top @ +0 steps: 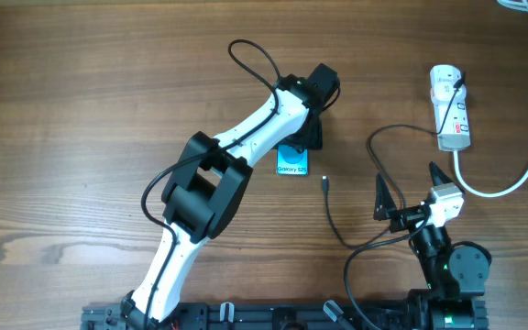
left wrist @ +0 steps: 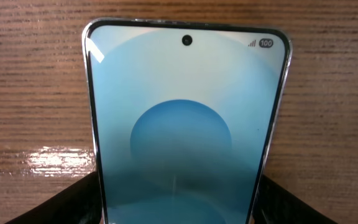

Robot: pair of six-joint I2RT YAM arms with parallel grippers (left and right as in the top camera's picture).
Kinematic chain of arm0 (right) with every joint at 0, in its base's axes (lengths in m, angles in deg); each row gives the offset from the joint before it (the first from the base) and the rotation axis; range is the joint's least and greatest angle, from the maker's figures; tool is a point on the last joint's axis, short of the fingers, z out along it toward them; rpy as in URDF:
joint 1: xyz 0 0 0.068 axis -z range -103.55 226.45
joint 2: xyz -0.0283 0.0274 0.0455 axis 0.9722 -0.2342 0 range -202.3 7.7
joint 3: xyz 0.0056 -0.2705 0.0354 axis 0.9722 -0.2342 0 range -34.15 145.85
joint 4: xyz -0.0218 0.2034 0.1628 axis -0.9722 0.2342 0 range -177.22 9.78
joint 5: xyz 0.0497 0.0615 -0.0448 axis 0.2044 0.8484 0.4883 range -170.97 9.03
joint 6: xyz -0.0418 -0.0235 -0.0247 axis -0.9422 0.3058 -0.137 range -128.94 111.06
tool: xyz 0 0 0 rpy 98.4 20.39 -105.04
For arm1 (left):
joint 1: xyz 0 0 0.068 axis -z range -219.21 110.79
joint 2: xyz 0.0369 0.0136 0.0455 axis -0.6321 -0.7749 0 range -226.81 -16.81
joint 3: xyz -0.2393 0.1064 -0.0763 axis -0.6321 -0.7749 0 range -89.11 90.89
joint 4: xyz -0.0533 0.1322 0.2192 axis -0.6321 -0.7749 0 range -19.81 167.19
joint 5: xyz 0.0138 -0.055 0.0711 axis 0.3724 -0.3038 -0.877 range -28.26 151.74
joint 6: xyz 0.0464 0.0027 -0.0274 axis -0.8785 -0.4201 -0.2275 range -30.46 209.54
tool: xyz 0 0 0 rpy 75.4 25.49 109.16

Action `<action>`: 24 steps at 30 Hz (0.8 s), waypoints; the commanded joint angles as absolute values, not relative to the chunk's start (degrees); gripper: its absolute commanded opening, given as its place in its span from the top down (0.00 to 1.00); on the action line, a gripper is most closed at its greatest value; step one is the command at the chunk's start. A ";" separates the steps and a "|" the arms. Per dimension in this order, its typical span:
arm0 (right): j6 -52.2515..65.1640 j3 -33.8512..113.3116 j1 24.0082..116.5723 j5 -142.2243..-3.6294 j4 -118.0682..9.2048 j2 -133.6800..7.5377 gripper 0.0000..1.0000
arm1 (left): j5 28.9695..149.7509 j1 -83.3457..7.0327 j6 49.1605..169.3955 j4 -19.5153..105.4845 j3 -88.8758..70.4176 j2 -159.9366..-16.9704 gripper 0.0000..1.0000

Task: Plug charger to phone and switch on socket
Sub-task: 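Grasp the phone with the left gripper and lift it upright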

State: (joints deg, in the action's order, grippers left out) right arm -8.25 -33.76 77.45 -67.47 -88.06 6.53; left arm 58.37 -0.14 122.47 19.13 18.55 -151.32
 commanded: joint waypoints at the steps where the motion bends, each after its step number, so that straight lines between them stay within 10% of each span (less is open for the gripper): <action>1: -8.80 -33.79 77.16 -66.95 -88.21 6.77 0.00 | 60.73 -0.46 123.04 17.82 18.55 -150.39 0.27; 24: -8.78 -33.79 77.16 -66.95 -88.19 6.77 0.00 | 149.10 -25.69 123.08 16.68 18.55 -125.86 0.31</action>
State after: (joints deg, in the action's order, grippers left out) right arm -8.25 -33.76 77.45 -67.47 -88.06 6.53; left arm 137.34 -23.96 123.12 16.72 18.14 -128.00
